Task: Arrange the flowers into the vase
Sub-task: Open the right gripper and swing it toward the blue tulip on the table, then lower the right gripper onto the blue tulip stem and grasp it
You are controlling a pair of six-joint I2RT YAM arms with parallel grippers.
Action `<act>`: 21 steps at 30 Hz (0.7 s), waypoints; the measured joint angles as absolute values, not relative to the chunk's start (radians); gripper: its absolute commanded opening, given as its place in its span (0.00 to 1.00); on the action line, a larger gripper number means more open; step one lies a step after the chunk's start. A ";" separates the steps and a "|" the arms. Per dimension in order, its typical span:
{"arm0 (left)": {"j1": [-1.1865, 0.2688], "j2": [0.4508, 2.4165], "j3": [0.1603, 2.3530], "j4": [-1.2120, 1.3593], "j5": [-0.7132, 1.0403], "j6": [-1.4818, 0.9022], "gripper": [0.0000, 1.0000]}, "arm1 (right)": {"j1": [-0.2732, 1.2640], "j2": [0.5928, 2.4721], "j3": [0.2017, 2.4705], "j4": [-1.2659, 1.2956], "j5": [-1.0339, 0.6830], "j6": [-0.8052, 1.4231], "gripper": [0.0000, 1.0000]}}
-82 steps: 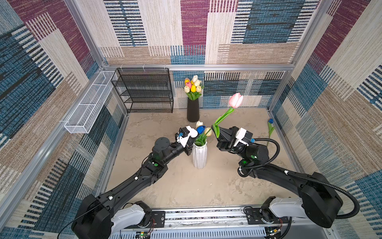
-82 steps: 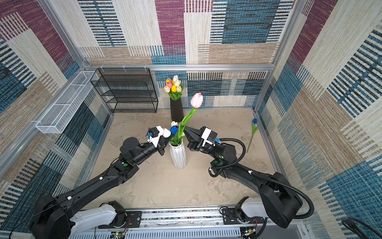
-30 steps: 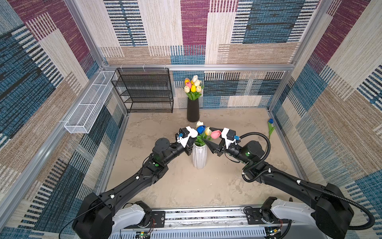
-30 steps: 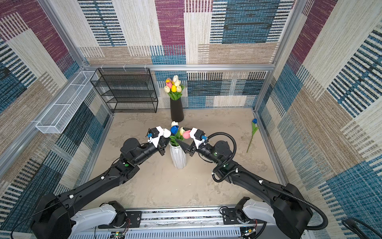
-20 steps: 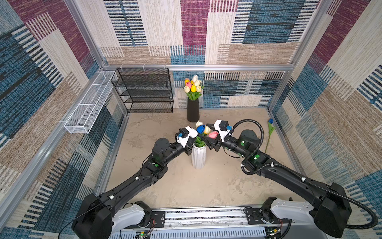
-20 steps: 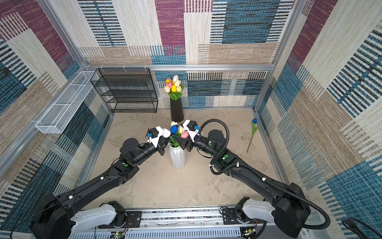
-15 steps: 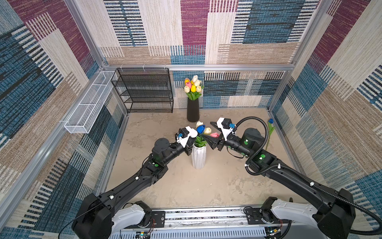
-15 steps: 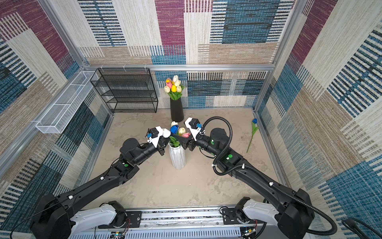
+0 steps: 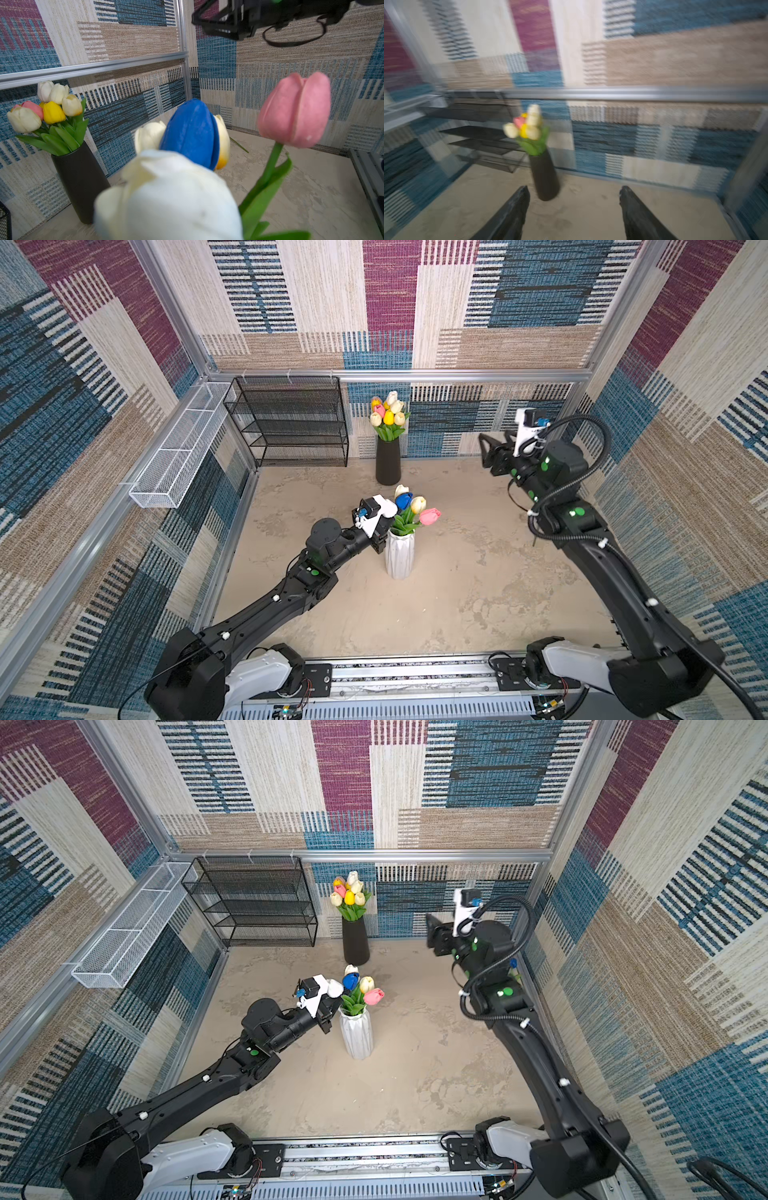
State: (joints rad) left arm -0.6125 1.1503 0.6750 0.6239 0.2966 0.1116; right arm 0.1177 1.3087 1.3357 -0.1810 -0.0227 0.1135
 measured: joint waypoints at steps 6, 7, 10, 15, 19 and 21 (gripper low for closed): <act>-0.612 1.155 0.659 0.655 0.299 0.112 0.10 | -0.281 1.565 1.330 -0.398 0.010 0.149 0.48; -0.613 1.157 0.659 0.658 0.299 0.112 0.10 | -0.318 1.593 1.325 -0.415 0.009 0.148 0.48; -0.612 1.162 0.659 0.661 0.299 0.111 0.10 | -0.399 1.665 1.307 -0.458 0.010 0.128 0.48; -0.612 1.166 0.656 0.667 0.299 0.108 0.10 | -0.444 1.804 1.314 -0.485 0.048 0.073 0.54; -0.612 1.173 0.646 0.691 0.298 0.108 0.10 | -0.447 1.884 1.316 -0.498 0.046 0.047 0.57; -0.612 1.177 0.645 0.696 0.296 0.108 0.10 | -0.445 1.907 1.316 -0.498 0.017 0.041 0.58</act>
